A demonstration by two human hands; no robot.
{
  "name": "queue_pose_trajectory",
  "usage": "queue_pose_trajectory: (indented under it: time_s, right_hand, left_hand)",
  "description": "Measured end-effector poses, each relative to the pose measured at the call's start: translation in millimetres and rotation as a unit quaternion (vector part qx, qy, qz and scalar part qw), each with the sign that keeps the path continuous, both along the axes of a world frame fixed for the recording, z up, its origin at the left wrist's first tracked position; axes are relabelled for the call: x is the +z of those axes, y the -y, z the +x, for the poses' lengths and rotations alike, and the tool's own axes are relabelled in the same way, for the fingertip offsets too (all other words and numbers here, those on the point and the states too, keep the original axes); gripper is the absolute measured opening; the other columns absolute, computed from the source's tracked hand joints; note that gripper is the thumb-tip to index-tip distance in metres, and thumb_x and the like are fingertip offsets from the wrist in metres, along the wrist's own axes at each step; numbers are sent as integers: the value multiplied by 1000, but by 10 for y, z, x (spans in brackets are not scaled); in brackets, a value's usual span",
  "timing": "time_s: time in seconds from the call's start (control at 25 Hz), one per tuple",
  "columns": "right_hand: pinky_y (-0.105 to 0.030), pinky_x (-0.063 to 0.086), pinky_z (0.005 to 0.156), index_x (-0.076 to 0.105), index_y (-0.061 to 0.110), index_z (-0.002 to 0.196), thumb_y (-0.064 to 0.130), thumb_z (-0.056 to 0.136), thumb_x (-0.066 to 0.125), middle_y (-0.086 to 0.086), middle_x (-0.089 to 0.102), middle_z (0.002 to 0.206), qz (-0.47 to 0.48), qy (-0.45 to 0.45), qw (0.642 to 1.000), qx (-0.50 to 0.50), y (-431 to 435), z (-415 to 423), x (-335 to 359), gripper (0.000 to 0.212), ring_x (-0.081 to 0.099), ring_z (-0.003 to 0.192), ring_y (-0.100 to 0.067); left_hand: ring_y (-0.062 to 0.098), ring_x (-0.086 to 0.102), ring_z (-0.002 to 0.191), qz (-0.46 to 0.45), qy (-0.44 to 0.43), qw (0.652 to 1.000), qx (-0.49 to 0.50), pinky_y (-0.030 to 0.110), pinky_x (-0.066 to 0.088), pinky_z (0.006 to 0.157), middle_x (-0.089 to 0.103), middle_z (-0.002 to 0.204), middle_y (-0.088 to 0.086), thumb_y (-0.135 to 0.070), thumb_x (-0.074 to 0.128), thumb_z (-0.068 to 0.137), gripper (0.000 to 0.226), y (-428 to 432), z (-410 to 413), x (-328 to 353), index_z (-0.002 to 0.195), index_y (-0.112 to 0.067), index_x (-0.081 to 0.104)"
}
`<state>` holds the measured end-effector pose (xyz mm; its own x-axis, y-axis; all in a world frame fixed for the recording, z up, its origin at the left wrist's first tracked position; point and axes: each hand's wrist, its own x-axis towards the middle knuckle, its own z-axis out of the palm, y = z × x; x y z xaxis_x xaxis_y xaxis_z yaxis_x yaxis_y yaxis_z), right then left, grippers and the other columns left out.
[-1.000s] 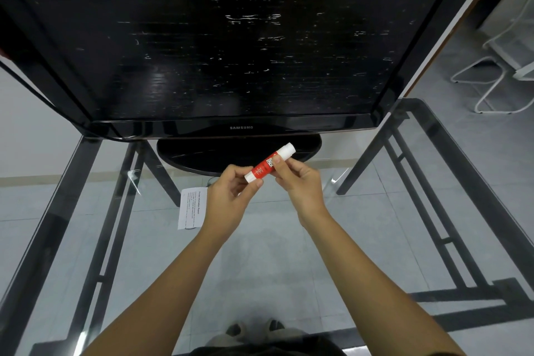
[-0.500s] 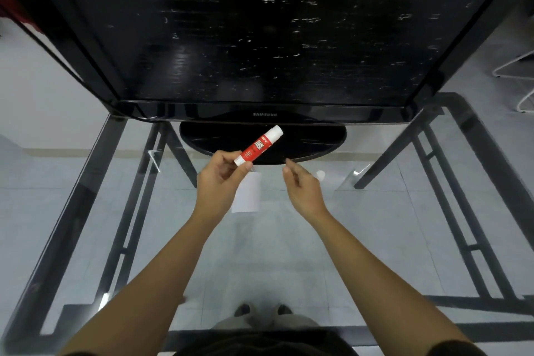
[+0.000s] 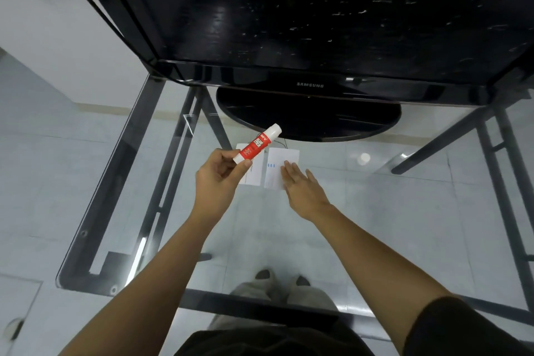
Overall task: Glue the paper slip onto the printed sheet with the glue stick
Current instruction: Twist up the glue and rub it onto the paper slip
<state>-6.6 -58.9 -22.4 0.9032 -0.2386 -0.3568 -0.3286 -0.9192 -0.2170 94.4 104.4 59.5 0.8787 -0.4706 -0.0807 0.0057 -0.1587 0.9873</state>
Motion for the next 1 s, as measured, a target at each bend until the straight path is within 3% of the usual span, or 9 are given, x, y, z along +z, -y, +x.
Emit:
queue_pose_trajectory:
  time_s: [0.2,0.28,0.44,0.52,0.68,0.76,0.88,1.0]
  right_hand:
    - [-38,2,115,2,9,146,3,93,34,-7,-2,158,-17,14,1000,-6,66,-272,-89,63,1,144,-19]
    - [-38,3,115,3,10,147,5,94,34,-5,-2,158,-18,21,999,-18,103,-470,-121,61,2,144,-18]
    - [-40,7,115,6,14,147,13,97,34,-2,0,158,-15,34,999,-35,126,-763,-180,57,3,144,-15]
    - [-41,9,115,11,16,147,20,99,33,-1,5,158,-5,51,998,-44,128,-810,-204,53,7,144,-16]
    - [-39,10,115,23,18,145,28,98,36,-2,18,155,35,110,991,-71,166,-854,-266,50,17,142,-17]
    - [-35,8,114,30,17,142,28,95,41,-1,26,153,67,142,983,-95,178,-860,-291,49,23,140,-15]
    - [-36,13,115,42,14,136,27,93,45,-2,34,149,78,176,976,-105,170,-880,-346,45,29,138,-16]
    - [-41,26,109,48,14,132,31,90,48,-8,42,144,81,189,969,-136,159,-896,-367,45,37,132,-28]
  left_hand:
    - [9,67,85,24,-13,1000,-14,17,54,70,71,91,-5,-25,72,78,19,66,-86,-124,93,-20,61]
    - [6,67,86,28,-28,999,-32,14,51,68,70,93,-11,-23,72,79,15,131,-153,-195,90,-23,61]
    - [4,66,85,42,-69,995,-51,22,50,75,68,85,-25,-21,70,81,14,245,-279,-368,90,-18,60]
    - [11,67,87,31,-105,993,-51,27,51,78,68,89,-21,-21,70,81,17,294,-344,-435,93,-15,59]
    - [24,66,92,-73,-217,973,-32,29,53,82,54,125,3,-15,64,84,14,364,-374,-512,97,-12,58]
    - [20,66,86,-109,-270,956,-12,25,53,79,58,119,10,-10,56,90,10,380,-335,-530,98,-10,62]
    - [15,65,79,-146,-322,935,7,21,53,73,69,95,1,-11,53,92,20,415,-259,-553,92,-18,72]
    - [16,64,72,-144,-363,920,41,24,54,68,67,91,5,-23,52,92,21,468,-195,-624,112,-17,58]
